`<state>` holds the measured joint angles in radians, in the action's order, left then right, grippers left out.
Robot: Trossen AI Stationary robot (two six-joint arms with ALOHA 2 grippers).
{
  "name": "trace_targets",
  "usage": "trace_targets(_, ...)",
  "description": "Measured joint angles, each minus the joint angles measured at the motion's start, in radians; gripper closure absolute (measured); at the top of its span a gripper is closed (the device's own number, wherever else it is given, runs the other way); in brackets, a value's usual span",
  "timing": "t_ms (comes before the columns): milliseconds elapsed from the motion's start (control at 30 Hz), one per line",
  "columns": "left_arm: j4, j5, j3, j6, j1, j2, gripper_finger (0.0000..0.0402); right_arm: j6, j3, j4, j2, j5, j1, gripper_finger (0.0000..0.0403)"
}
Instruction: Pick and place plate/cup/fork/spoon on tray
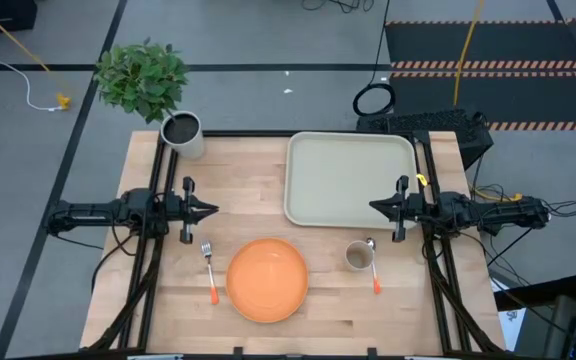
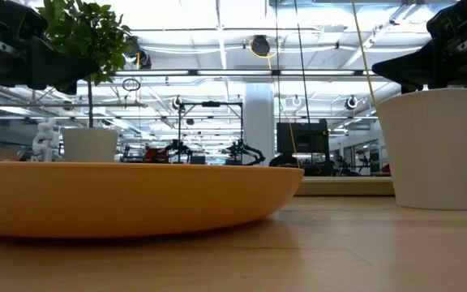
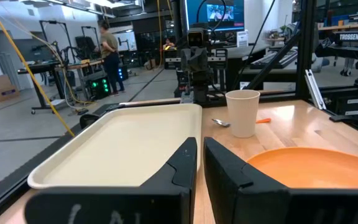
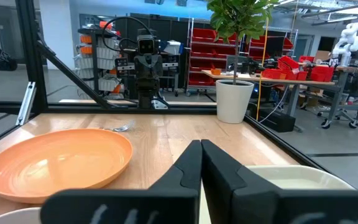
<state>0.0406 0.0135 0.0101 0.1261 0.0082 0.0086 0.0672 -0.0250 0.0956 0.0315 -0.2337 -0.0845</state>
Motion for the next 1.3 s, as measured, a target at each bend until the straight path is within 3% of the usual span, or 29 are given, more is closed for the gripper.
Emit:
trace_targets(333,0.001,0.013,0.0,0.0,0.0,0.0,0.0369,-0.018,-0.006,0.126,0.0,0.006,0.0,0.0403)
trace_targets(600,0.023,0.013,0.0,0.0,0.0,0.0,0.0369,-0.064,-0.171,0.081,0.037,0.131,0.0,0.0403)
trace_targets(1000,0.041,0.014,0.0,0.0,0.0,0.0,0.0369,-0.133,-0.525,-0.082,0.377,0.131,-0.001,0.0403)
trace_targets(1300,0.043,0.014,0.0,0.012,0.0,0.0,0.0369,-0.221,-0.692,-0.156,0.612,0.132,-0.003,0.0403)
